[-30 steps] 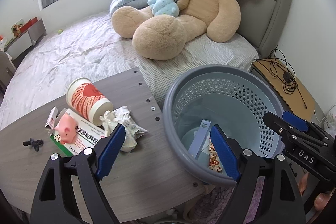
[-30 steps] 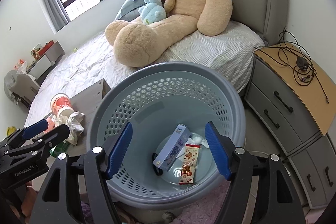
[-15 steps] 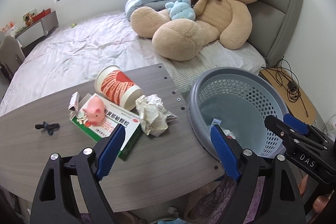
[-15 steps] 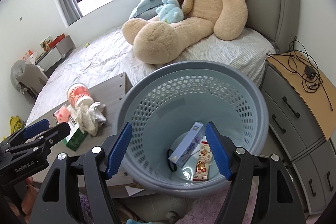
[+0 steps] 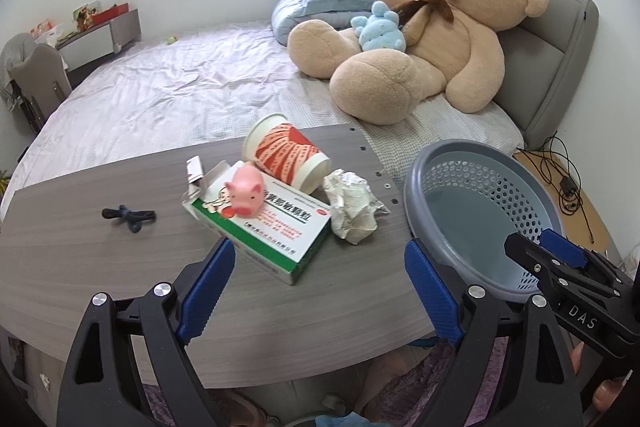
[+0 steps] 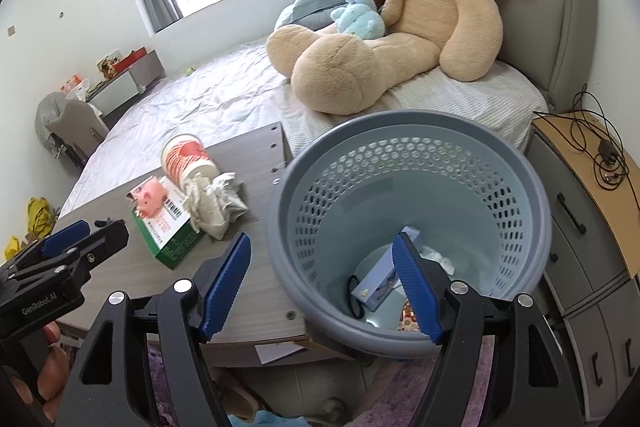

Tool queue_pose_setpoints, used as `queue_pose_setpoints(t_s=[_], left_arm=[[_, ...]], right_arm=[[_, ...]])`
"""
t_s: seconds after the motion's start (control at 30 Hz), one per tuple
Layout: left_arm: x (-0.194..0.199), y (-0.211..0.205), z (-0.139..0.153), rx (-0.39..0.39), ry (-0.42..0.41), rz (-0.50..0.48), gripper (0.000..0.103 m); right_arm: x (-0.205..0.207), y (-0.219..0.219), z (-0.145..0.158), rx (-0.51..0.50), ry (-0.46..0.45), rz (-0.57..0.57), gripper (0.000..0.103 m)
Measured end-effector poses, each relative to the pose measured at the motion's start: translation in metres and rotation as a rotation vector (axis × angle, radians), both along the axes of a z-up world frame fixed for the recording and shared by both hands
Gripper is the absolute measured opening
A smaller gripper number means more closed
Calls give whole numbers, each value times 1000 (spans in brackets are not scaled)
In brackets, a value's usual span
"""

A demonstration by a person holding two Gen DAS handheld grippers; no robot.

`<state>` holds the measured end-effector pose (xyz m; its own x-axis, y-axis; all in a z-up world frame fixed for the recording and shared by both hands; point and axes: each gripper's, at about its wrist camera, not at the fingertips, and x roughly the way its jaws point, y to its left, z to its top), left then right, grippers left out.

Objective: Collect trash
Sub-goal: 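Withdraw both open tools from the basket back toward the table, then move the right tool to the crumpled white paper and close on it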

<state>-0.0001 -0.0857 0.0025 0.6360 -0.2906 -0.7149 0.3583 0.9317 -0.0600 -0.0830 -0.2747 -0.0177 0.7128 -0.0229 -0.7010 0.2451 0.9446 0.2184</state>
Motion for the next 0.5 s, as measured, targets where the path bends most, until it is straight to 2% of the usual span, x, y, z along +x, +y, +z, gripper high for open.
queue_pose_setpoints(t_s=[0.5], left_arm=[[8, 60, -8, 6, 8, 124, 85]], right_arm=[[14, 37, -5, -17, 9, 76, 71]])
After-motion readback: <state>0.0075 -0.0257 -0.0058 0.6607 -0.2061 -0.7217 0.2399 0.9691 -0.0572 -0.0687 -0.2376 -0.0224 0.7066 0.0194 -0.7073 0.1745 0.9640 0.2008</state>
